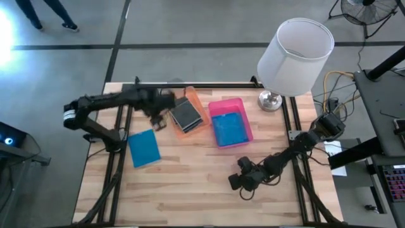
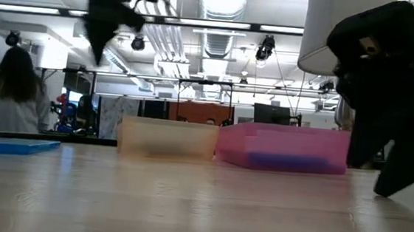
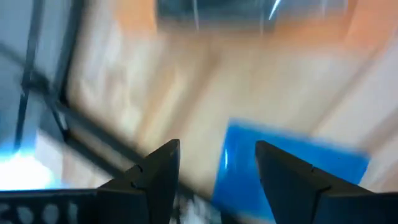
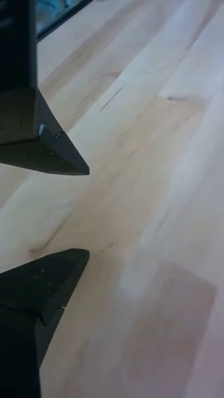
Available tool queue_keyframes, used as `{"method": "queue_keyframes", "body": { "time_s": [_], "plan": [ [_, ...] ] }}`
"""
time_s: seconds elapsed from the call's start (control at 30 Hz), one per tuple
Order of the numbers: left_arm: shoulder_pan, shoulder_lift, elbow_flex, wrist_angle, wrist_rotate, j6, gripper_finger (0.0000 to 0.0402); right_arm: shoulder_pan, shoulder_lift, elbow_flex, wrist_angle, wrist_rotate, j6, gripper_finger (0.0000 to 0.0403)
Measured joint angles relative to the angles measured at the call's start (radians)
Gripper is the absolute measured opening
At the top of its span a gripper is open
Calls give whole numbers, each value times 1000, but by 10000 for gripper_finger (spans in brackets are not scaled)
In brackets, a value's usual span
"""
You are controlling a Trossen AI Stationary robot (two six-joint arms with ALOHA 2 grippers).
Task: Pick & place jewel cases by type
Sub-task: Put the blue cd case into the pink bin
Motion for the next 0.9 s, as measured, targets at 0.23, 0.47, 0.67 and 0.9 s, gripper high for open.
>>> {"method": "queue_keyframes", "body": {
  "time_s": [0.23,0.47,0.67,0.9],
  "plan": [
    [-252,-17,-318,-121,63,-356,132,-57,0,0,60,-43,-128,203],
    [-287,-25,-523,108,173,-579,14,-66,0,0,90,-49,-153,203],
    [-301,-23,-654,315,224,-715,3,-65,0,0,90,-65,-152,203],
    [-348,-24,-700,469,229,-867,2,-64,0,0,90,-70,-145,203]
  ]
}}
